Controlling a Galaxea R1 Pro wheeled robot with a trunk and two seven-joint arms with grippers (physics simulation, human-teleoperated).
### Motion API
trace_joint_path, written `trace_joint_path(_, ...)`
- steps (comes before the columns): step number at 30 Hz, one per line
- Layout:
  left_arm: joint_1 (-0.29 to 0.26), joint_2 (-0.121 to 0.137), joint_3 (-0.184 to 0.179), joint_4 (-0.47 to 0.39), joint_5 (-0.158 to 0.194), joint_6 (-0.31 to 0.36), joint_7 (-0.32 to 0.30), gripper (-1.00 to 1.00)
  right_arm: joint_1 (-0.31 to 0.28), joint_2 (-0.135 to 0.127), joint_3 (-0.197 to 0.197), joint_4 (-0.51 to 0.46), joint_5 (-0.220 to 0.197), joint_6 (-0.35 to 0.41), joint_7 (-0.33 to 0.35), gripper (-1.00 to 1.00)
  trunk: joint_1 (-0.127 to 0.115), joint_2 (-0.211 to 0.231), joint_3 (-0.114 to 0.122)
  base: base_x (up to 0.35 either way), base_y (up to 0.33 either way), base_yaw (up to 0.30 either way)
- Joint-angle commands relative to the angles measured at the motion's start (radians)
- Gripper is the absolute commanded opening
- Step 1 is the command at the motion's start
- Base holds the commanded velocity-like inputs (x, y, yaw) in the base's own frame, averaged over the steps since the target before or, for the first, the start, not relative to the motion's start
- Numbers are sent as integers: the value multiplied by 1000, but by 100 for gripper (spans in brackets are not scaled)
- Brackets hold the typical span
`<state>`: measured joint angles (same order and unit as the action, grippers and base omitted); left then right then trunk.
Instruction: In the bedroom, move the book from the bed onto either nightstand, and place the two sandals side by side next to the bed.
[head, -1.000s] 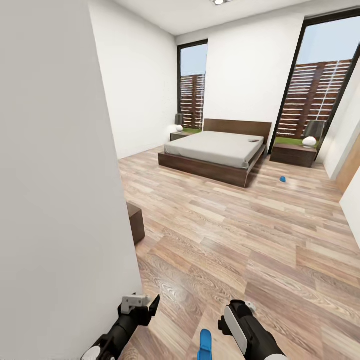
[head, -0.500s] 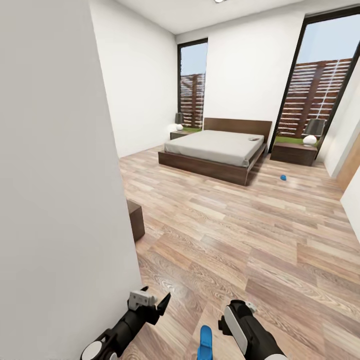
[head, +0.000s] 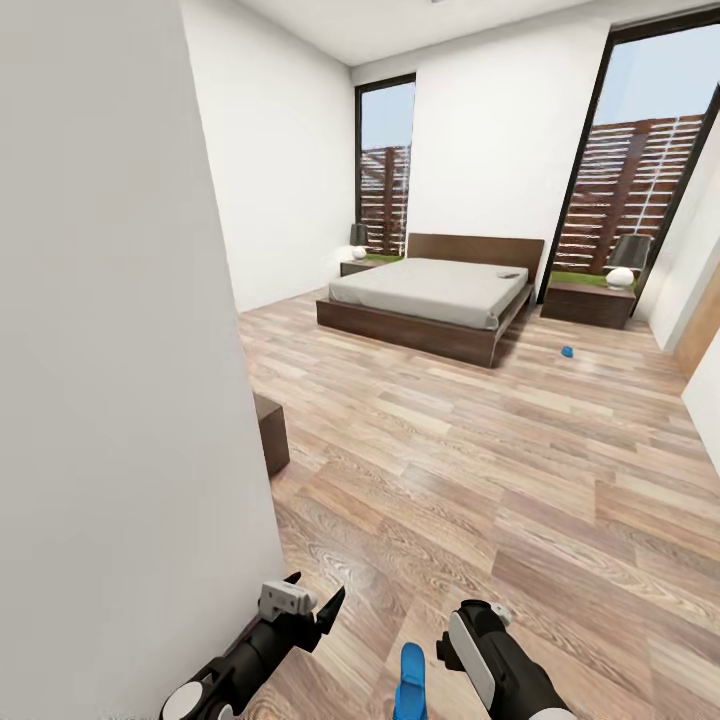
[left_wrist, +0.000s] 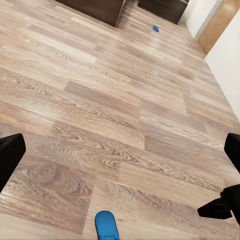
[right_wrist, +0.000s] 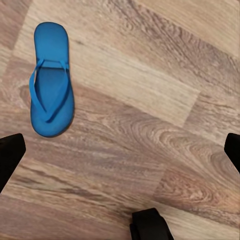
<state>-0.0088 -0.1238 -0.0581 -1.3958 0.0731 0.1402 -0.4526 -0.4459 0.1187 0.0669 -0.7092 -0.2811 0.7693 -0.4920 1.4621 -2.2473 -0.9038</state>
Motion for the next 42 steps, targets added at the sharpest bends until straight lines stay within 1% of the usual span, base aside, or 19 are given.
trace_joint_path(1,0,0,1,-1,8,9,-4,100,-1,-1,4,-1,-10,2,-10,100,4,-8,-4,0,0,0)
trace_joint_path(36,0,-2,-3,3,7,9,-1,100,-1,-1,4,-1,-10,2,-10,100,138,-253,-114,0,0,0)
trace_joint_path(42,0,-2,-3,3,7,9,-1,100,-1,-1,4,-1,-10,2,-10,100,141,-254,-137,0,0,0)
